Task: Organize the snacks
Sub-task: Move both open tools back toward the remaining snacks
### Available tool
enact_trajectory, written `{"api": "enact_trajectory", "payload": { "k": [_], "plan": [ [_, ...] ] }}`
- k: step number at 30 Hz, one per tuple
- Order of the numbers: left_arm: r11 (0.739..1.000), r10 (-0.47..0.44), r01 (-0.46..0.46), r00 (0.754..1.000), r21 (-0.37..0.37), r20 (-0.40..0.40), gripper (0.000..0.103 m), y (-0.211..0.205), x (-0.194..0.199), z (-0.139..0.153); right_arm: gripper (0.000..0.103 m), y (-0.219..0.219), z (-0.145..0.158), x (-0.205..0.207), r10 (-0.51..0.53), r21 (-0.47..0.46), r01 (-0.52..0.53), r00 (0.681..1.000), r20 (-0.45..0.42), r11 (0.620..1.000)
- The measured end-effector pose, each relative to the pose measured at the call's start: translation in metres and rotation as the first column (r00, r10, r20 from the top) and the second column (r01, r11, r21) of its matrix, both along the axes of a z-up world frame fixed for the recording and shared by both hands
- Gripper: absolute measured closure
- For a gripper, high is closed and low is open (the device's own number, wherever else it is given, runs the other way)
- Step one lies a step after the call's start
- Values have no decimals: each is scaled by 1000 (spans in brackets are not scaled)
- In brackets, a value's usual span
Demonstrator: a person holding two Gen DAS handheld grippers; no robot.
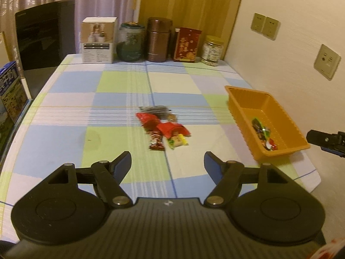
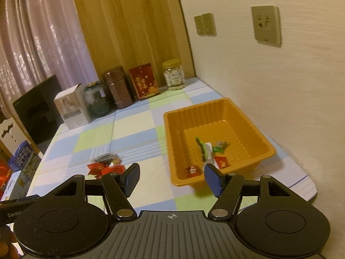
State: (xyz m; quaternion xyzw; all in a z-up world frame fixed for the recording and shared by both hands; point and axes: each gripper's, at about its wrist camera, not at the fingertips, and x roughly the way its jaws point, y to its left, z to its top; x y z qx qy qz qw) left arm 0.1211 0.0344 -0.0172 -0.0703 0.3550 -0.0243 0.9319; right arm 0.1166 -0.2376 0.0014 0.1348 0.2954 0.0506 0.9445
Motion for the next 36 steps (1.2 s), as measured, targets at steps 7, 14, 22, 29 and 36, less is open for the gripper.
{"api": "enact_trajectory", "payload": {
  "k": [7, 14, 22, 29, 36],
  "plan": [
    [999, 35, -35, 999, 1, -7, 32, 17, 4, -7, 37, 21, -5, 8, 50, -3, -50, 999, -4, 999],
    [998, 63, -63, 998, 12, -13, 32, 30, 13, -15, 37, 49, -14, 24, 125, -12, -125, 992, -6, 992],
    [996, 88, -88, 995, 5, -38, 32, 47, 31, -33, 37, 80, -37, 56, 205, -32, -206, 978, -28, 978],
    [996, 92, -91, 994, 7, -65, 32, 59, 52, -54, 37, 105, -65, 89, 255, -48, -259, 964, -79, 965],
    [996, 87, -87, 993, 4, -79, 32, 69, 75, -71, 37, 130, -91, 117, 321, -80, -329, 942, -96, 941]
  ]
}}
